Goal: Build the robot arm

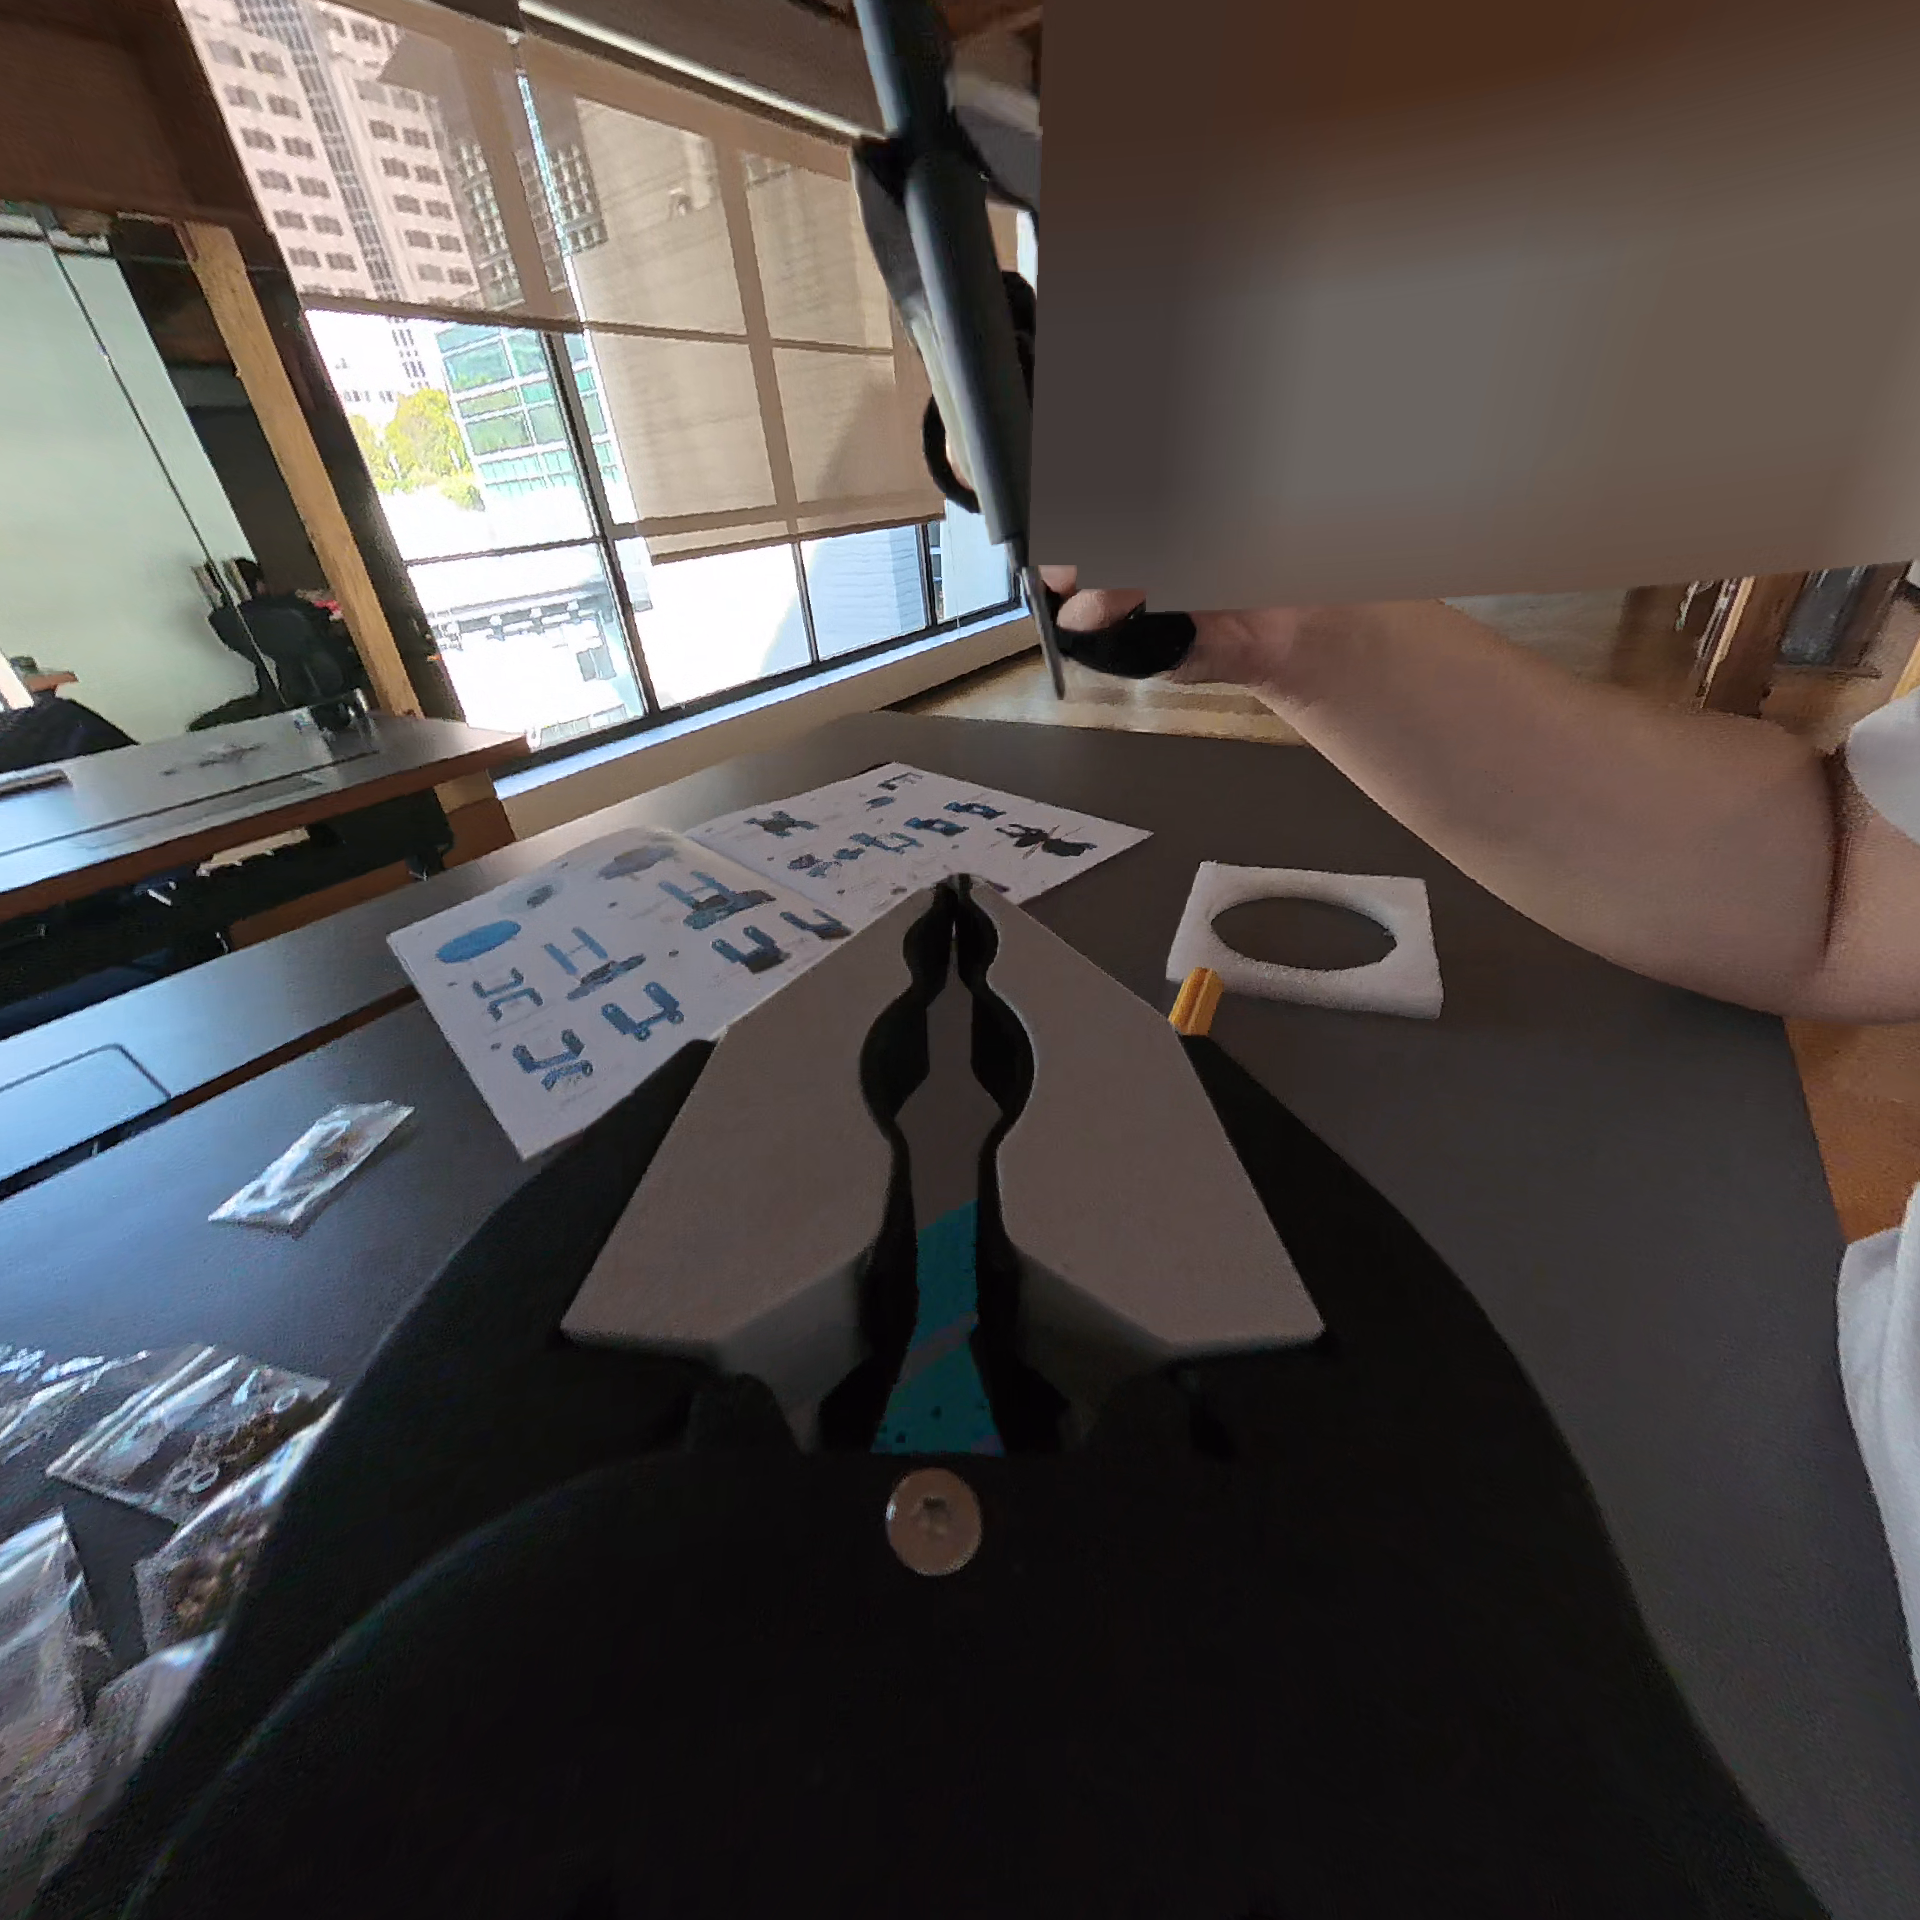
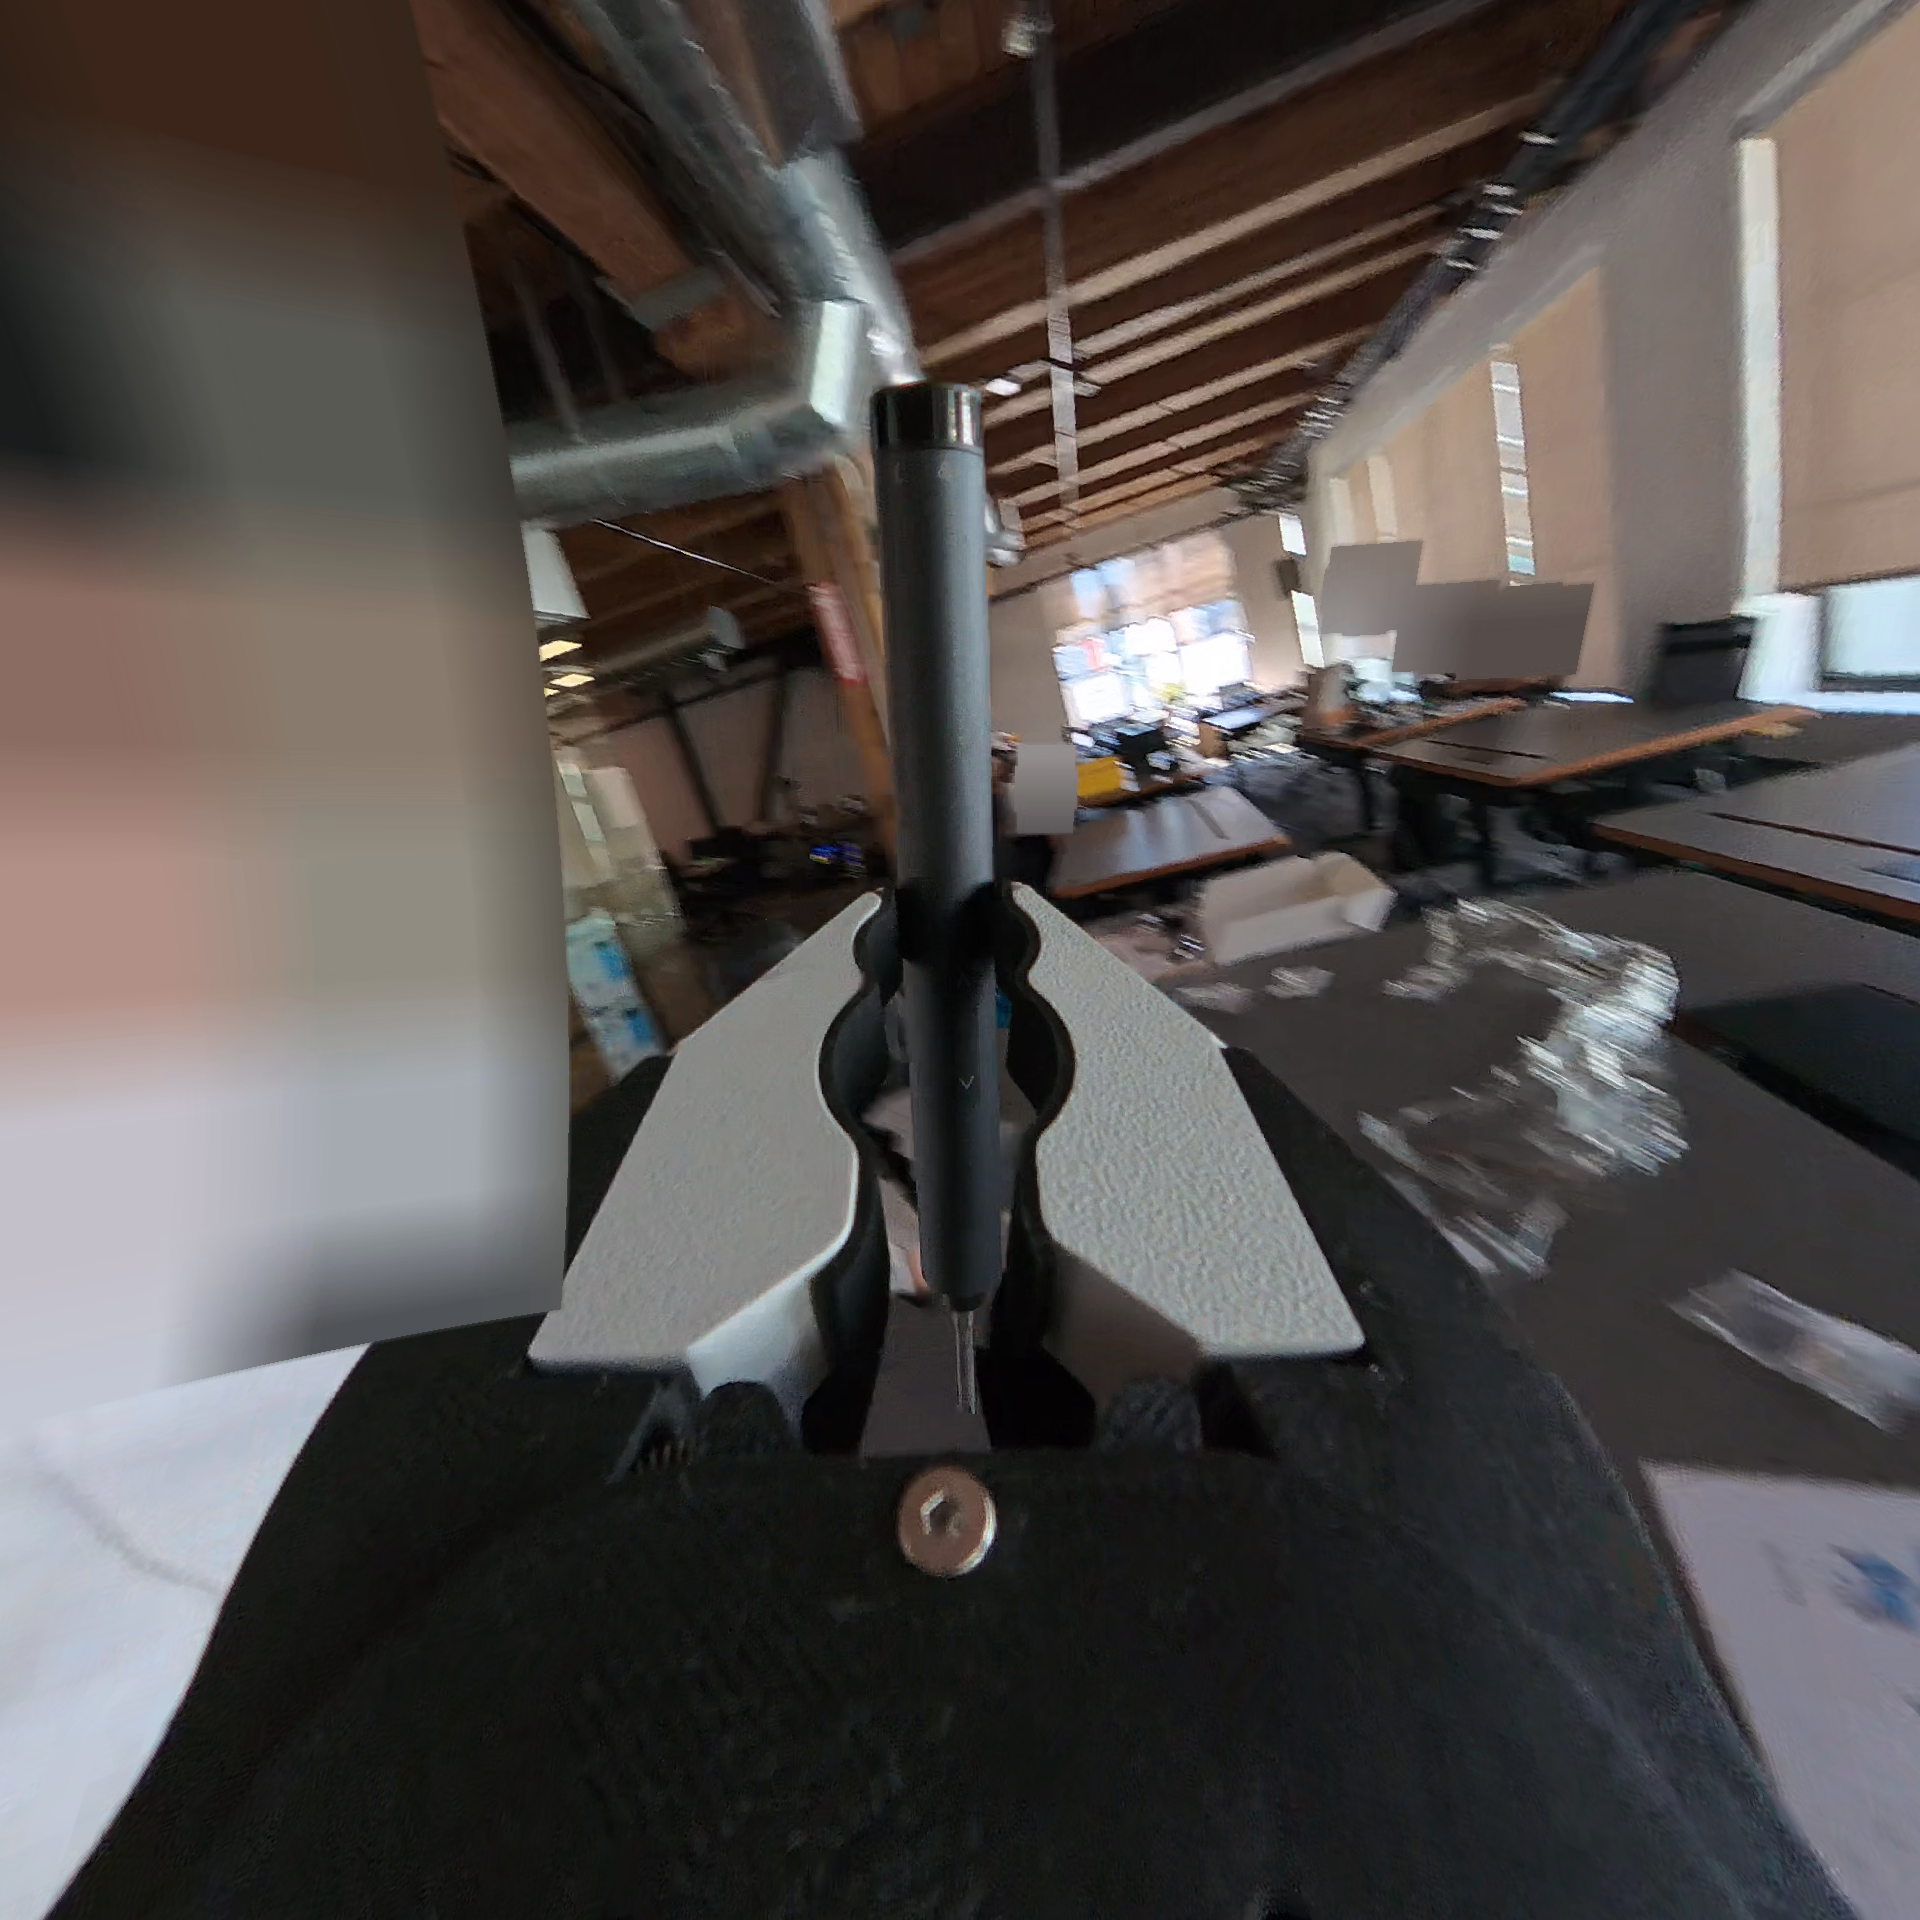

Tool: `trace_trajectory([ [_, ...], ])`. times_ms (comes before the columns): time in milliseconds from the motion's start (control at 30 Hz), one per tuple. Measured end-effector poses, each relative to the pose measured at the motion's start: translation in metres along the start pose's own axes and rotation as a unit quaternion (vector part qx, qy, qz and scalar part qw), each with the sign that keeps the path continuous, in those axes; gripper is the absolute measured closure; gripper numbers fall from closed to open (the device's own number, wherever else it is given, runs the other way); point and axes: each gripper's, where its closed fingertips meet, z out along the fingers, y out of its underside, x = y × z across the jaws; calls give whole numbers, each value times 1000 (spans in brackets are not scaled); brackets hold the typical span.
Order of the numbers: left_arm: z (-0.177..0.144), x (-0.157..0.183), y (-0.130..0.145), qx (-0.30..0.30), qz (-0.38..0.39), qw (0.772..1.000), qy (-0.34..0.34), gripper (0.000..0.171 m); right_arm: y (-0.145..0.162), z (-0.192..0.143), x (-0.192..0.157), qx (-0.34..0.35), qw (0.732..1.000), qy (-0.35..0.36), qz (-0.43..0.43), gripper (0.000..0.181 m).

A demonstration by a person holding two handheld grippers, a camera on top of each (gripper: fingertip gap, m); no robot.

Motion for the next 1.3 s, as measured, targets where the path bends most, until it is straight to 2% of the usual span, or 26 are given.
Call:
trace_trajectory([
  [67, -5, -11, 10, -25, -18, 999, -9, 171, 11, -17, 38, -13, 997, 70, -7, 165],
  [167, -10, -23, 17, -58, -30, 998, -12, 164, 21, -41, 72, -26, 991, 128, -13, 165],
  [333, -11, -29, 17, -75, -17, 997, -13, 162, 33, -79, 100, -67, 977, 201, -11, 165],
  [433, -8, -30, 23, -92, -16, 996, -7, 161, 38, -102, 104, -85, 972, 219, -16, 165],
  [567, -3, -28, 30, -104, -15, 994, 5, 162, 54, -133, 128, -94, 962, 258, -6, 165],
  [733, 5, -25, 31, -99, -22, 995, 18, 163, 77, -124, 141, -83, 968, 233, 44, 164],
  [900, 5, -23, 30, -104, -15, 994, 22, 164, 101, -111, 147, -144, 963, 229, 17, 165],
  [1067, 0, -25, 28, -98, -16, 995, 16, 165, 104, -112, 154, -160, 958, 239, -9, 165],
  [1300, -2, -23, 31, -98, -24, 995, 18, 165, 108, -115, 164, -146, 960, 239, 26, 164],
])
